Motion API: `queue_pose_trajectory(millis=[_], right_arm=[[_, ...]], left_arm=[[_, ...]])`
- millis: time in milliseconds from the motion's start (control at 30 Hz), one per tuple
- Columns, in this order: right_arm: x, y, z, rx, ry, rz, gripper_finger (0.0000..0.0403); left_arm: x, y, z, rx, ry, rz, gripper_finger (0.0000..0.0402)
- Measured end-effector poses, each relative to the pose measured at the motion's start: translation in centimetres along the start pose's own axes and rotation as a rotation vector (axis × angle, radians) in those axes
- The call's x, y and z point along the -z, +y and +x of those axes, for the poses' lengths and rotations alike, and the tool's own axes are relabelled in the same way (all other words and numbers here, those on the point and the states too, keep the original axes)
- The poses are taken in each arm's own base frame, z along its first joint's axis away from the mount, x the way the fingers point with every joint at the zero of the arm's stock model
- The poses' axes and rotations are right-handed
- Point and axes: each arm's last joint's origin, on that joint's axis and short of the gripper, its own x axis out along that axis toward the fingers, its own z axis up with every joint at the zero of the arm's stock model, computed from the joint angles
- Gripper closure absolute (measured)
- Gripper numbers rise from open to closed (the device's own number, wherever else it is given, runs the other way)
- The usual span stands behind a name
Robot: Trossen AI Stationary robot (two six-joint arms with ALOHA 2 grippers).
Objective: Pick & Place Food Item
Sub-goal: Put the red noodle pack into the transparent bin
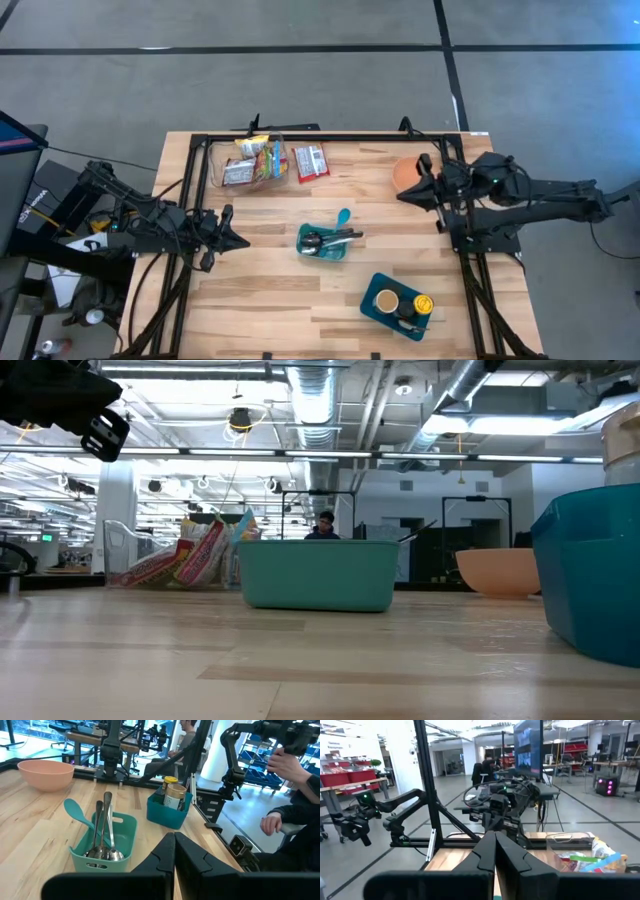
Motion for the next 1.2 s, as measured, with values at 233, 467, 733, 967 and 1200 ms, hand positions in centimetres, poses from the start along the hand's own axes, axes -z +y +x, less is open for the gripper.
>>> queue_pose_trajectory(millis=[233,467,733,967,1200], right_arm=[[-0.4,0.4,-1.8,-0.002,-0.016,-0.010,0.0403],[-0.9,1.0,-4.2,-0.004,-0.044,-0.017,0.0403],[-1.0,1.6,-7.3,-0.007,-0.075,-0.025,0.0403],[-0.8,2.1,-9.6,-0.009,-0.104,-0.032,0.0403],[-0.5,2.5,-11.5,-0.011,-0.124,-0.041,0.0403]], left_arm=[[0.0,0.0,0.0,0.000,0.000,0.000,0.0402],[0.0,0.0,0.0,0.000,0.000,0.000,0.0402],[0.0,0.0,0.0,0.000,0.000,0.000,0.0402],[0.0,0.0,0.0,0.000,0.000,0.000,0.0402],[0.0,0.0,0.0,0.000,0.001,0.000,0.0402]])
